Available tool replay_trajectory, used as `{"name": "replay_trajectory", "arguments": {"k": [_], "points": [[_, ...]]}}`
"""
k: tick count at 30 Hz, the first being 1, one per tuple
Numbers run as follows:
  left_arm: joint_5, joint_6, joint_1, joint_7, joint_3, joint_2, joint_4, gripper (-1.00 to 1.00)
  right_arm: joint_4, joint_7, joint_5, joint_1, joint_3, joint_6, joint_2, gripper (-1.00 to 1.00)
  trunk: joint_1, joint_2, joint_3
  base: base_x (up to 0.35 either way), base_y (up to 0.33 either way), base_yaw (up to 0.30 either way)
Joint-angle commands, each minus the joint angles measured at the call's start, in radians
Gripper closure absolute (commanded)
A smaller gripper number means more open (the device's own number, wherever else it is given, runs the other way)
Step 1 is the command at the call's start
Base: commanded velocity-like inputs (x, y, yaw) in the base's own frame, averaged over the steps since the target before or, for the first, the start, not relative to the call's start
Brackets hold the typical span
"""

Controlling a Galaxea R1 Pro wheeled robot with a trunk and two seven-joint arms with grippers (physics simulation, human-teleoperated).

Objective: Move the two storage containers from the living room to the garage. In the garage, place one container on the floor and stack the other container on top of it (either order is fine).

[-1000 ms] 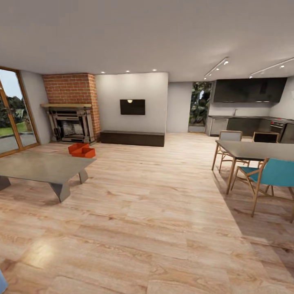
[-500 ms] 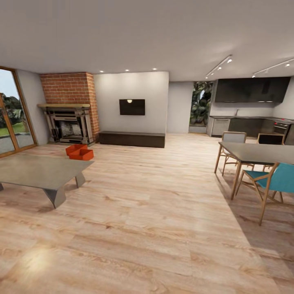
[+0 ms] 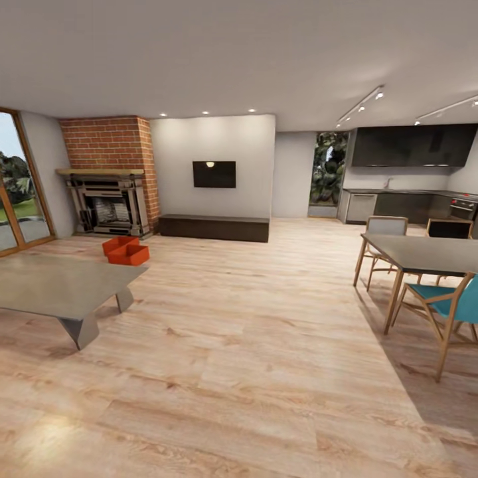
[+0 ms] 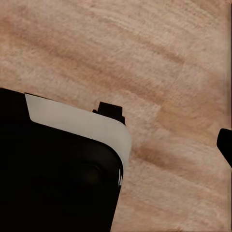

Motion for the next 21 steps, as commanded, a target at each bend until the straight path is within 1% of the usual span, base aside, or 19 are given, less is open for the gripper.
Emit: {"name": "replay_trajectory", "arguments": {"k": [1, 21], "points": [[0.01, -0.002, 0.0, 0.0, 0.0, 0.0, -0.001, -1.0, 0.003, 0.005, -0.01, -0.001, 0.007, -0.006, 0.0, -1.0, 0.001, 0.0, -0.001, 0.325, 0.0, 0.0], [0.01, -0.002, 0.0, 0.0, 0.0, -0.001, -0.001, -1.0, 0.003, 0.005, -0.006, -0.001, 0.005, -0.011, 0.0, -1.0, 0.001, 0.0, -0.001, 0.325, 0.0, 0.0]]}}
